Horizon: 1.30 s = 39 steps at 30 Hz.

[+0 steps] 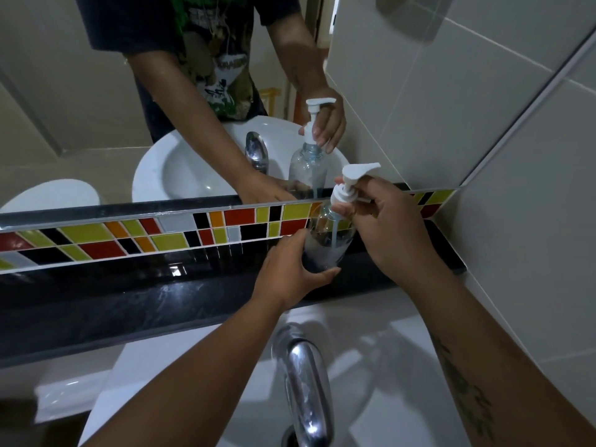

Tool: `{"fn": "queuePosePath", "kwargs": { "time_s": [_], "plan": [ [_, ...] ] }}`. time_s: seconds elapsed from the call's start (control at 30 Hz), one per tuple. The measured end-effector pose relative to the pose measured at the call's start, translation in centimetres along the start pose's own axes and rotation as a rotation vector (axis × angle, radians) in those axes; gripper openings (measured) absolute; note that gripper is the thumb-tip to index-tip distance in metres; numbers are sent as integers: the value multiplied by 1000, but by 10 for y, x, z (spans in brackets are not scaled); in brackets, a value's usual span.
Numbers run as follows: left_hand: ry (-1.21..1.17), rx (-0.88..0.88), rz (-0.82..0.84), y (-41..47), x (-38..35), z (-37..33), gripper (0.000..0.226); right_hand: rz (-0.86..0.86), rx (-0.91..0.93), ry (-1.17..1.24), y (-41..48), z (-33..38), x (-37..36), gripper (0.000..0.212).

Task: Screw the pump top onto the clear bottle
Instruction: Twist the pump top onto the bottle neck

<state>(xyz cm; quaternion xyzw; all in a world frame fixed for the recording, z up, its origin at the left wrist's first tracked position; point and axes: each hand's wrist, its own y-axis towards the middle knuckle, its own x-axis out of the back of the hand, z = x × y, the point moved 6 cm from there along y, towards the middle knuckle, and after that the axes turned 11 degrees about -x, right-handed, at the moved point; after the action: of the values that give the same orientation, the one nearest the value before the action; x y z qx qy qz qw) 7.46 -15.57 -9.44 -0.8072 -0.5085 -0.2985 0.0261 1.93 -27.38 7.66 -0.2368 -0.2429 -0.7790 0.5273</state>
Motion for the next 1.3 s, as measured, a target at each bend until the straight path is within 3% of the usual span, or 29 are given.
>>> {"fn": "queuePosePath", "kwargs": {
  "time_s": [0.23, 0.47, 0.73, 0.93, 1.1, 1.3],
  "plan": [
    [-9, 9, 3, 1, 0, 1, 70, 23, -98, 152, 2, -10, -3, 38],
    [0, 3, -1, 2, -1, 2, 69, -102, -113, 219, -4, -13, -8, 31],
    [12, -10, -11, 2, 0, -1, 70, 45, -153, 337, -3, -25, -4, 50],
    [35, -17, -18, 2, 0, -1, 70, 117, -137, 340, -2, -26, -2, 44],
    [31, -26, -25, 2, 0, -2, 70, 34, -105, 336, -2, -23, -4, 24],
    [18, -25, -27, 3, 1, -2, 70, -39, -148, 399, 2, -27, -6, 49]
  ]
}}
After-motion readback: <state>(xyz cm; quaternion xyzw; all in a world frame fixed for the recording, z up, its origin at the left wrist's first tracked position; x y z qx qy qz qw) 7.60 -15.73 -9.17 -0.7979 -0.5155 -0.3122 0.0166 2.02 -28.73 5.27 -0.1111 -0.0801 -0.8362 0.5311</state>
